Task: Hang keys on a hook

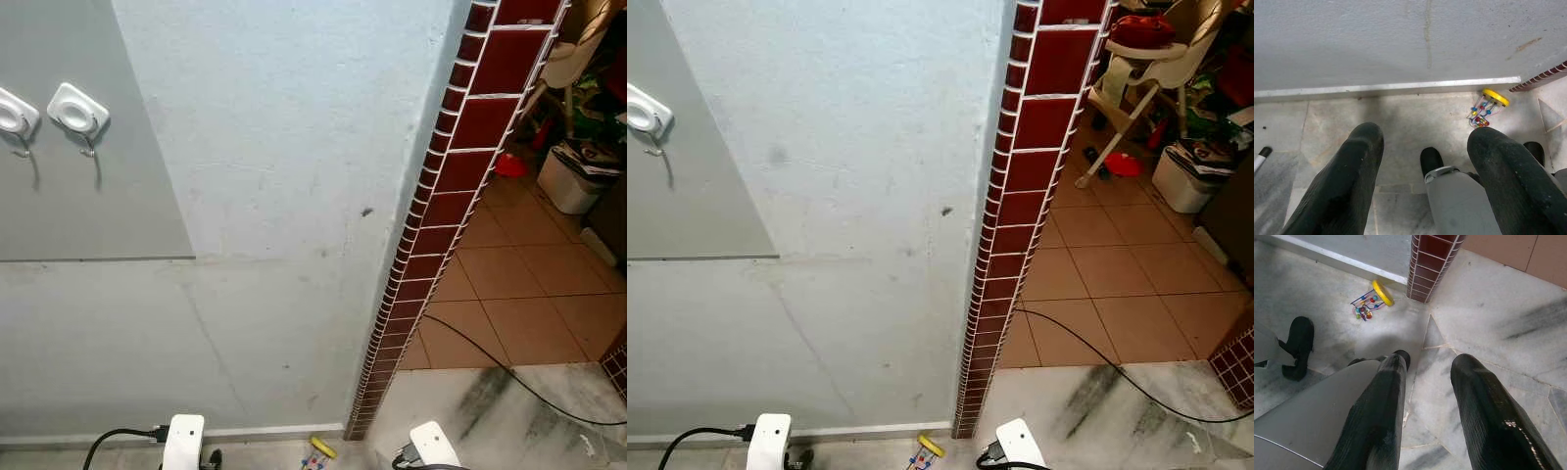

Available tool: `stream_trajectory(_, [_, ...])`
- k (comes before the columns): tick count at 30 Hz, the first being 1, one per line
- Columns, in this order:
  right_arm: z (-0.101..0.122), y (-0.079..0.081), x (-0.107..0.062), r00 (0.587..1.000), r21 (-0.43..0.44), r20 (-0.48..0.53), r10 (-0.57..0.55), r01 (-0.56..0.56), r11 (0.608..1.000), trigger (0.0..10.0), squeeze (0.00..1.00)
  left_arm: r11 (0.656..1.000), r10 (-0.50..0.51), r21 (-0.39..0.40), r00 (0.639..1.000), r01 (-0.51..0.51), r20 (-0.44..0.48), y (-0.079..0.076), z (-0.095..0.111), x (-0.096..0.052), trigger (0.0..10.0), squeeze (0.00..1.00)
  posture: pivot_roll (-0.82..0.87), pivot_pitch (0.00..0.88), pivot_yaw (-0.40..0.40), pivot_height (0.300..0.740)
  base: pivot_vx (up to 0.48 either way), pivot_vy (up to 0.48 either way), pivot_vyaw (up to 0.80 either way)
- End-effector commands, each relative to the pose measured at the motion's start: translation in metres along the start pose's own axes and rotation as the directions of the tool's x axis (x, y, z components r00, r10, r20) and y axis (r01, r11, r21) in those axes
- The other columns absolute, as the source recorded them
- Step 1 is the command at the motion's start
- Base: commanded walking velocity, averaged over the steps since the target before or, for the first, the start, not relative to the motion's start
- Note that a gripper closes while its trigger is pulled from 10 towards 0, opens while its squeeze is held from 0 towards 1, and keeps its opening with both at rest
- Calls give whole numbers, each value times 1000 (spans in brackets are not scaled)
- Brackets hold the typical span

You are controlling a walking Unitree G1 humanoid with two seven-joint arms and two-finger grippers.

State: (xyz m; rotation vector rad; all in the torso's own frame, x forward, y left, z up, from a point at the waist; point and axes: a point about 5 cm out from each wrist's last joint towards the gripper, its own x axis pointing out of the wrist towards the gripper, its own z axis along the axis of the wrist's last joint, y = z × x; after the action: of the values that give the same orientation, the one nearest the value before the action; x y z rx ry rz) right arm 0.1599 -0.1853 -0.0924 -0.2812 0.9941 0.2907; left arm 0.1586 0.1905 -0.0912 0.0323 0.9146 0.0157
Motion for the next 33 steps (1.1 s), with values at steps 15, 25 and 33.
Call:
stream_trajectory(15, [6,-12,1,999,138,-26,-45,48,989,10000,0,994,76,-75,997,-77,-22,26,-3,-3,10000,0,-110,0,-10,728,0,0,0])
stream_trajectory(25, [11,-14,1,1000,121,1,-31,31,992,10000,0,996,70,-46,997,-71,-14,28,-2,-4,10000,0,-109,0,-8,728,0,0,0])
stream_trajectory(33, [11,-14,1,1000,125,5,-27,26,992,10000,0,997,69,-30,998,-69,-10,29,0,-3,10000,0,-112,0,-6,728,0,0,0])
